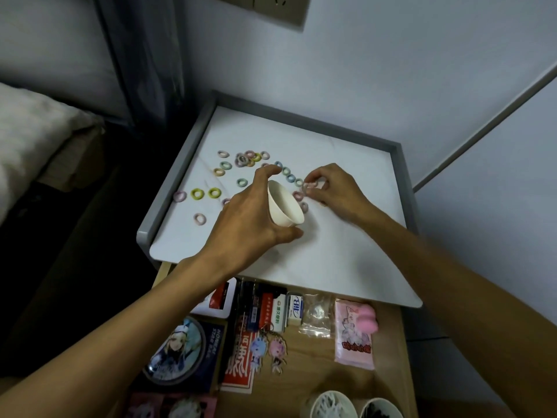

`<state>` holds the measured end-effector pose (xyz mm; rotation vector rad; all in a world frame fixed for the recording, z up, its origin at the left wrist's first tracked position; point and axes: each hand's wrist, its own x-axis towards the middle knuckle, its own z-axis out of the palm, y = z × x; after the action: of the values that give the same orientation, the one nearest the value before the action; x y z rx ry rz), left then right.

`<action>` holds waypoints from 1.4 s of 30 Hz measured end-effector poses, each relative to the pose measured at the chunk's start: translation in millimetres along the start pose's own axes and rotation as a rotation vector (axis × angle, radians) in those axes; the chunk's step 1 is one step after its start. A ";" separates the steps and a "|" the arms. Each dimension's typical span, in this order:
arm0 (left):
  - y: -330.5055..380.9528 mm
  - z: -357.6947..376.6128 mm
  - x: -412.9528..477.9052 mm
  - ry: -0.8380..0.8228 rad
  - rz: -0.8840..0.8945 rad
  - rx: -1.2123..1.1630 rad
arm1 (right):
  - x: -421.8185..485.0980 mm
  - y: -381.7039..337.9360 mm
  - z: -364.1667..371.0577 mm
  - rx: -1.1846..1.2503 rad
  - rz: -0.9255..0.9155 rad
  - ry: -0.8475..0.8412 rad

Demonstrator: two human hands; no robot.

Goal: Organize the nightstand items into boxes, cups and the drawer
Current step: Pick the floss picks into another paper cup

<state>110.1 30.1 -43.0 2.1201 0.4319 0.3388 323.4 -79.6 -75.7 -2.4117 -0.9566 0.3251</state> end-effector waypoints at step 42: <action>-11.2 -51.7 1.8 0.241 -0.065 -0.036 | -66.1 -66.2 46.2 -0.098 0.197 -0.036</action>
<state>89.3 74.9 -24.1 2.0325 0.6284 0.5632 219.8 -67.2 -76.0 -2.6046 -0.7674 0.4013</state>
